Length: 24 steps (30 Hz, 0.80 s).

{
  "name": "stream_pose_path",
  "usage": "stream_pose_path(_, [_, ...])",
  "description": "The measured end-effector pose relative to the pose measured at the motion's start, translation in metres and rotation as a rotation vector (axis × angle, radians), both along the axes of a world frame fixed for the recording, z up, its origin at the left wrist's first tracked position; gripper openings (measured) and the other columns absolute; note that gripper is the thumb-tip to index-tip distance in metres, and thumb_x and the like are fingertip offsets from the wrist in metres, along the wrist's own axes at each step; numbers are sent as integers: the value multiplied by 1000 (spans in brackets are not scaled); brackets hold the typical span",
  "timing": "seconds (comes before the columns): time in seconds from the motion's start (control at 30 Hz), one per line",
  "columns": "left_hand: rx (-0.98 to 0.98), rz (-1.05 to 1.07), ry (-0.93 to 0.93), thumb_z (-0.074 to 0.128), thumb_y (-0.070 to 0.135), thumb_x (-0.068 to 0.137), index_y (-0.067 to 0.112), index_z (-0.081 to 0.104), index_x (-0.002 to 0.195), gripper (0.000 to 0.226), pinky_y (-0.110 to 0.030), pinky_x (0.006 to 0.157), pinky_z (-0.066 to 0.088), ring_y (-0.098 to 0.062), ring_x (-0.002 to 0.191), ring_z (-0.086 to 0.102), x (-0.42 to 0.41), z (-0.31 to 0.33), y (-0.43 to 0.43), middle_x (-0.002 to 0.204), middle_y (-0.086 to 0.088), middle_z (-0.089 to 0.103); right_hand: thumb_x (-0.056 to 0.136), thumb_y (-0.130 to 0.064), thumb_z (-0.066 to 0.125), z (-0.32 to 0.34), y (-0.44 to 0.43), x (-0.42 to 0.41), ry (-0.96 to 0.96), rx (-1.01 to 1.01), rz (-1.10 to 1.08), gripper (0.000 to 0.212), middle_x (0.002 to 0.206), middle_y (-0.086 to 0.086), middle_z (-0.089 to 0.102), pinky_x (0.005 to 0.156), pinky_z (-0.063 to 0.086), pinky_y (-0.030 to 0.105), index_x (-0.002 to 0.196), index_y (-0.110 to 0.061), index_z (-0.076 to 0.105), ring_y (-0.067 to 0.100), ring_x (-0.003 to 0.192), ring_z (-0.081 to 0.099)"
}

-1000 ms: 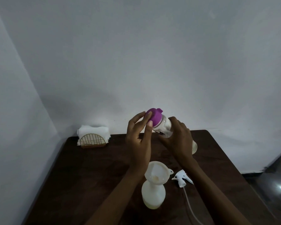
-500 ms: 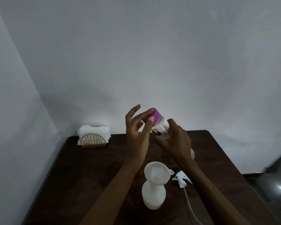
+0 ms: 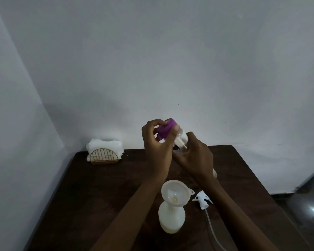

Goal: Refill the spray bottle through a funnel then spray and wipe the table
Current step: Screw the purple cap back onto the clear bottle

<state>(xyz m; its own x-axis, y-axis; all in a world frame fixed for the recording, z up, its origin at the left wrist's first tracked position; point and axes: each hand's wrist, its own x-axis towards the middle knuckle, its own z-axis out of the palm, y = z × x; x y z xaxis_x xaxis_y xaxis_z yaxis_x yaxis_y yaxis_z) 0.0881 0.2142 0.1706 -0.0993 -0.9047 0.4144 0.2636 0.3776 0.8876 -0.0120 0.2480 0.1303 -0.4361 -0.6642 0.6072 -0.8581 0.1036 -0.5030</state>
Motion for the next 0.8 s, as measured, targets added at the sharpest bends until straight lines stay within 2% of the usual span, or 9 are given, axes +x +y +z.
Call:
stream_pose_path(0.13, [1, -65, -16, 64, 40, 76, 29, 59, 102, 29, -42, 94, 51, -14, 107, 58, 1, 2, -4, 114, 2, 61, 69, -36, 73, 3, -2, -2, 5, 10, -33, 34, 64, -5, 59, 52, 50, 36, 85, -15, 52, 17, 56, 57])
stream_pose_path(0.23, [-1, -153, -36, 53, 24, 89, 28, 59, 108, 21, -30, 103, 44, -6, 118, 51, 1, 2, -4, 128, 4, 55, 68, -35, 73, 7, 0, -5, -8, 15, -47, 34, 63, -8, 54, 51, 48, 32, 83, -15, 50, 17, 55, 56])
stream_pose_path(0.3, [-25, -28, -36, 45, 9, 95, 25, 62, 103, 25, -11, 96, 41, 0, 118, 47, -1, 3, -1, 131, 0, 48, 68, -37, 73, 8, 0, -5, -6, 16, -45, 35, 62, -7, 55, 51, 47, 30, 83, -15, 50, 17, 55, 56])
stream_pose_path(0.33, [-32, 61, -21, 43, 4, 94, 21, 63, 102, 28, -8, 92, 41, -2, 115, 49, -3, 2, -1, 129, -5, 50, 68, -37, 73, 9, 0, -4, 7, 24, -42, 35, 63, -6, 56, 51, 47, 30, 84, -15, 50, 16, 55, 56])
stream_pose_path(0.43, [11, 117, 58, 41, 1, 92, 10, 64, 102, 27, -16, 86, 47, -10, 104, 58, -4, 4, 0, 114, -11, 63, 69, -38, 73, 6, -1, 0, 14, 41, -46, 36, 60, -8, 53, 48, 40, 25, 79, -19, 45, 13, 52, 51])
stream_pose_path(0.53, [70, 35, 83, 49, 13, 93, 10, 59, 101, 14, -12, 78, 49, -10, 100, 60, -3, 8, 1, 113, -8, 65, 69, -40, 70, 8, 0, 3, 31, 42, -46, 34, 61, -7, 55, 49, 41, 26, 80, -19, 46, 14, 53, 53])
stream_pose_path(0.63, [90, -14, 64, 69, 23, 81, 10, 49, 102, 32, -18, 79, 54, -10, 104, 61, -3, 12, 0, 115, -3, 62, 68, -49, 54, 12, 2, 8, 27, 4, -10, 33, 59, -8, 52, 49, 41, 28, 77, -19, 43, 15, 52, 50])
stream_pose_path(0.7, [118, -39, 28, 73, 22, 76, 13, 46, 103, 39, -19, 74, 55, -15, 101, 62, -2, 15, -4, 112, -3, 61, 69, -47, 59, 13, 2, 9, 26, 4, 8, 33, 59, -9, 51, 48, 36, 25, 77, -21, 41, 14, 52, 50])
stream_pose_path(0.8, [125, -162, 70, 70, 15, 79, 19, 52, 99, 27, -12, 74, 51, -9, 104, 61, 2, 16, -8, 115, 0, 61, 68, -43, 69, 14, 3, 6, 27, 28, -4, 37, 61, -9, 53, 47, 33, 24, 78, -22, 41, 15, 54, 53])
